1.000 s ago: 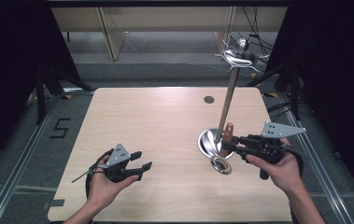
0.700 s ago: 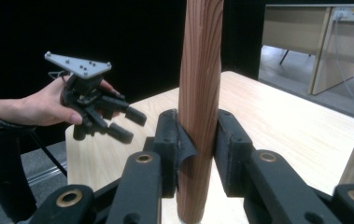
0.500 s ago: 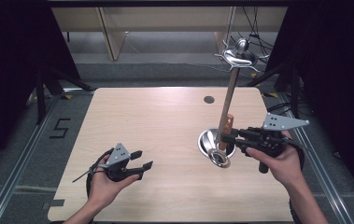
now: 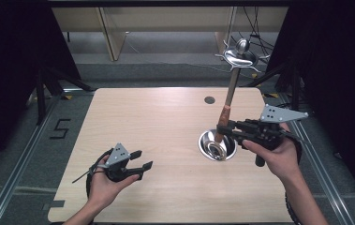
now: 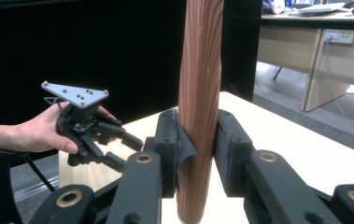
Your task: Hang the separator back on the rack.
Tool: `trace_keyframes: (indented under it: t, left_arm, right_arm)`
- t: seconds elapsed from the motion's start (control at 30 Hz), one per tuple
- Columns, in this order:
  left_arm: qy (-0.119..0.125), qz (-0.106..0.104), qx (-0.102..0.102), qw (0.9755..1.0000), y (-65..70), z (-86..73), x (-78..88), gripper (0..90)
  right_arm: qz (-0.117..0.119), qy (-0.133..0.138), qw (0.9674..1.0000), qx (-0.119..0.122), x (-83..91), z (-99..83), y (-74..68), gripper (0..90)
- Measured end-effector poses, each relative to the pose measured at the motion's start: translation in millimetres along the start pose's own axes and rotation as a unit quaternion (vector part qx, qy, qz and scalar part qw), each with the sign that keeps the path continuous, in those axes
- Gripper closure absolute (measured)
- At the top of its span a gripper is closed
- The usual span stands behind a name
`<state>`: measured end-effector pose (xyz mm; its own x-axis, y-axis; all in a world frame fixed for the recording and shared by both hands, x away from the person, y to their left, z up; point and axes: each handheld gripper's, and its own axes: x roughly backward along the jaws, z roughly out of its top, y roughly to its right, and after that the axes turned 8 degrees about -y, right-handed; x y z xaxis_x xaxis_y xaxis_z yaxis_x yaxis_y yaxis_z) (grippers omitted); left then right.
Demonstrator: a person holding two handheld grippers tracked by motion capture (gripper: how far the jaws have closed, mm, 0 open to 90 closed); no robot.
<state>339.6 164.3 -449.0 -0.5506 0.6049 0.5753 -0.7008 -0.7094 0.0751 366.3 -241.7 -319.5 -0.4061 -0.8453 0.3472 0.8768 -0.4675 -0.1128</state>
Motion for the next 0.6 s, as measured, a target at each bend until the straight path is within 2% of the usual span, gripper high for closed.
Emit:
trace_keyframes:
  t: [0.13, 0.27, 0.37, 0.47, 0.6]
  left_arm:
    - [0.001, 0.000, 0.002, 1.0000, -0.2, 0.5, -0.1, 39.7]
    - [0.003, 0.001, 0.006, 1.0000, 0.6, 0.6, 0.4, 39.6]
    - [0.003, 0.002, 0.007, 1.0000, 0.7, 0.6, 0.1, 39.6]
    - [0.003, 0.000, 0.006, 1.0000, 0.5, 0.8, 0.2, 39.5]
    - [0.005, 0.004, 0.008, 0.9999, 0.8, 1.0, 0.6, 39.4]
  right_arm:
    - [-0.002, 0.003, 0.9999, 0.010, -1.4, 6.1, -1.2, 73.6]
    - [0.000, 0.001, 1.0000, -0.001, -2.5, 10.3, -3.5, 73.6]
    - [-0.006, 0.009, 0.9999, 0.011, -3.9, 12.6, -2.4, 73.6]
    - [-0.005, 0.010, 0.9999, 0.004, -5.0, 16.6, -3.1, 73.6]
    - [-0.008, 0.012, 0.9999, 0.008, -5.0, 20.2, -2.2, 73.6]
